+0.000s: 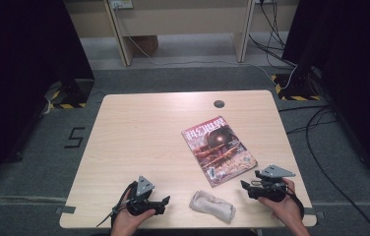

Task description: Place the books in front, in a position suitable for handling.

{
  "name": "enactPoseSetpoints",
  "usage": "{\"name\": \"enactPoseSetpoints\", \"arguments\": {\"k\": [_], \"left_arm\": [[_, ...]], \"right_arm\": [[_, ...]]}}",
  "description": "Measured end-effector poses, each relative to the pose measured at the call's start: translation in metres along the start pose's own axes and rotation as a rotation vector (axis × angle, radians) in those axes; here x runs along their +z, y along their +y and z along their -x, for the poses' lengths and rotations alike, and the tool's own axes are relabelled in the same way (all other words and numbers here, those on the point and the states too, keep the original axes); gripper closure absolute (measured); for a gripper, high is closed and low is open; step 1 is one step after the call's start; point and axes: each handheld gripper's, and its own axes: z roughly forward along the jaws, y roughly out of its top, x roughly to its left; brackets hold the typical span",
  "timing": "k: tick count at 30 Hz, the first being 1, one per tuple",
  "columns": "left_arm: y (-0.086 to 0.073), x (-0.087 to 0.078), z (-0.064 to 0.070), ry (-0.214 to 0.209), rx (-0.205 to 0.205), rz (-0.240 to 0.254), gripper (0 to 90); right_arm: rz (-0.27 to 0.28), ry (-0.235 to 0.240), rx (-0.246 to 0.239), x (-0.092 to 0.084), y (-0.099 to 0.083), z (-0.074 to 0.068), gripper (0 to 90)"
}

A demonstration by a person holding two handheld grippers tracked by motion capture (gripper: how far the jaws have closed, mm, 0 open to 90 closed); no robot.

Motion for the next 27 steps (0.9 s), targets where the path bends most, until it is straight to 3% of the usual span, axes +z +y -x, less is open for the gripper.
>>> {"name": "enactPoseSetpoints", "arguments": {"k": [17, 23, 27], "left_arm": [[0.001, 0.002, 0.0, 0.001, -0.003, 0.001, 16.2], [0.001, 0.002, 0.0, 0.002, -0.005, 0.002, 16.1], [0.001, 0.003, -0.001, 0.005, -0.006, -0.002, 16.1]], "right_arm": [[0.003, 0.005, -0.031, -0.001, 0.002, -0.008, 30.3], [0.022, 0.043, -0.034, -0.003, 0.005, -0.017, 29.7], [0.041, 0.087, -0.064, -0.004, 0.008, -0.03, 27.6]]}}
